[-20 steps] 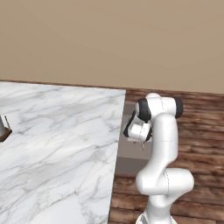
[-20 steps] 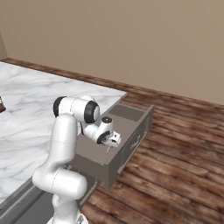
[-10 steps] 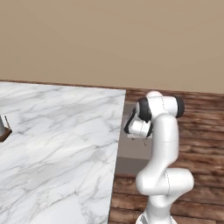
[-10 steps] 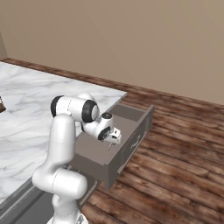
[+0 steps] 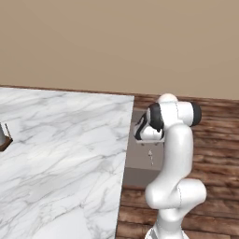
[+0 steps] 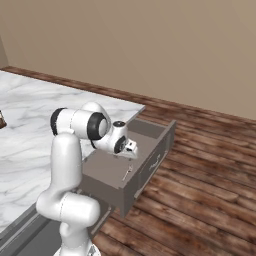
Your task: Organize the utensils by type. Pick up the wooden spoons from the counter and place them in the open cabinet. Then pick up the metallic utensils from the counter and place them in the open drawer.
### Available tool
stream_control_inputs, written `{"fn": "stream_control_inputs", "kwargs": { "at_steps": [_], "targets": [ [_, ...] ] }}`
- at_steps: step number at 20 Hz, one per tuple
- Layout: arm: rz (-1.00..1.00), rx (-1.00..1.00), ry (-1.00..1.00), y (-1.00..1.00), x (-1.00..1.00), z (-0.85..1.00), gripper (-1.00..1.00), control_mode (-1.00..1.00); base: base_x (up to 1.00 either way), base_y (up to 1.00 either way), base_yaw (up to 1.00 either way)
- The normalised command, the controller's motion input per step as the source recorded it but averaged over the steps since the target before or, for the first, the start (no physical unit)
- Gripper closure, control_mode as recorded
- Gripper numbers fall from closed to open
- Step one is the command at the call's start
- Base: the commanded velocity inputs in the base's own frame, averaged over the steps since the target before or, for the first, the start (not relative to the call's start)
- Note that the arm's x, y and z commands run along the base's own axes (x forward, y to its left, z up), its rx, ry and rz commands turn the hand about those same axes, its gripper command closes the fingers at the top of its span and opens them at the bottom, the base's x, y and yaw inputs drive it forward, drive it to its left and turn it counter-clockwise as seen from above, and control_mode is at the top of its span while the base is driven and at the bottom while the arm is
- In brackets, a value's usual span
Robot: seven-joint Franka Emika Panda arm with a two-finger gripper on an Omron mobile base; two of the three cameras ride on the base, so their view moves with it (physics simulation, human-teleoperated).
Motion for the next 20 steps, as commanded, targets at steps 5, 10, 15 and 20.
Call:
{"fn": "stream_control_inputs", "kwargs": {
  "at_steps": [5,10,15,20],
  "targets": [
    [0.0,-0.31,0.08,0.0,0.08,-0.16,-1.0,-1.0,0.0,0.0,0.0],
    [0.0,-0.26,0.01,0.0,0.1,-0.04,-1.0,-1.0,0.0,0.0,0.0],
    [0.01,0.02,0.0,-0.03,-0.1,0.58,-1.0,-1.0,0.0,0.0,0.0],
    [0.03,0.2,0.0,-0.17,-0.41,0.64,-1.0,-1.0,0.0,0.0,0.0]
  ]
}}
